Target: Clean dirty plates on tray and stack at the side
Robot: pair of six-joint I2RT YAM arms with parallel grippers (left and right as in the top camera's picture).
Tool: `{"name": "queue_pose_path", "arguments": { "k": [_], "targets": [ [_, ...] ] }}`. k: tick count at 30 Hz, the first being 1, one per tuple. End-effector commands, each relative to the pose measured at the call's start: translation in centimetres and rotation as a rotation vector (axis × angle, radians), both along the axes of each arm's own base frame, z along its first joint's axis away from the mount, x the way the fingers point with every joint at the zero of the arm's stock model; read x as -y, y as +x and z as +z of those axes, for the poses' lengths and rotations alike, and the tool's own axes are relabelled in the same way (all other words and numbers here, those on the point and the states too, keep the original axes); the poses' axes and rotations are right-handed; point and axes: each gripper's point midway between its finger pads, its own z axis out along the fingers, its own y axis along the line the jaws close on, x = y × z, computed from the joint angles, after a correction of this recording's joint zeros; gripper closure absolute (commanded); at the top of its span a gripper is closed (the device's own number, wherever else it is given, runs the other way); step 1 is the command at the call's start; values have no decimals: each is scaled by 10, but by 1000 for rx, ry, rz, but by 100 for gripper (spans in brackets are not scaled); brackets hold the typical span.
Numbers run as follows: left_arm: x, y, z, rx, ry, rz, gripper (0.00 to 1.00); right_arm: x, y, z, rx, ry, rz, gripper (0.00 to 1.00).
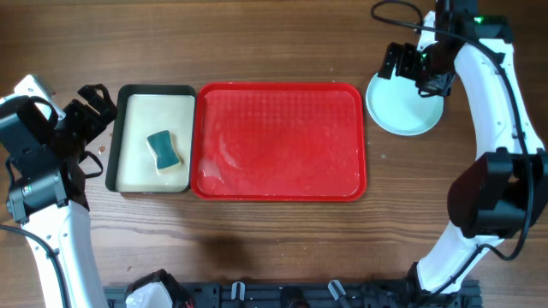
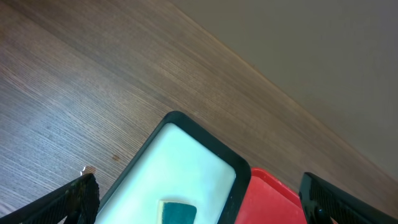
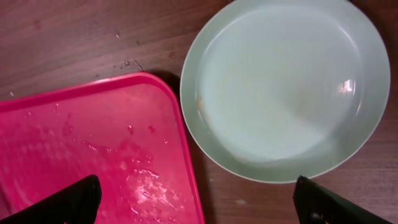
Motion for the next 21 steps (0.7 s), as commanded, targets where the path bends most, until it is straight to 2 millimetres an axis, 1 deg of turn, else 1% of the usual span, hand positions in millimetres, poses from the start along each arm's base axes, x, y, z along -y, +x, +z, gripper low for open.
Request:
{"name": "queue_pose_path", "arguments": {
  "k": [1, 8, 11, 13, 17, 21],
  "targets": [
    [-1, 1, 2, 8, -10, 3, 0, -2, 13, 8, 57, 7, 1, 0],
    [-1, 1, 2, 8, -10, 3, 0, -1, 52, 24, 233, 1, 1, 0],
    [-1, 1, 2, 8, -10, 3, 0, -1, 62, 30, 282, 0, 2, 0],
    [-1, 1, 2, 8, -10, 3, 0, 0, 67, 33, 302, -1, 2, 1],
    [-1, 1, 2, 8, -10, 3, 0, 0, 67, 33, 305, -1, 2, 0],
    [-1, 1, 2, 8, -10, 3, 0, 0, 68, 26, 291, -1, 2, 0]
  ]
}}
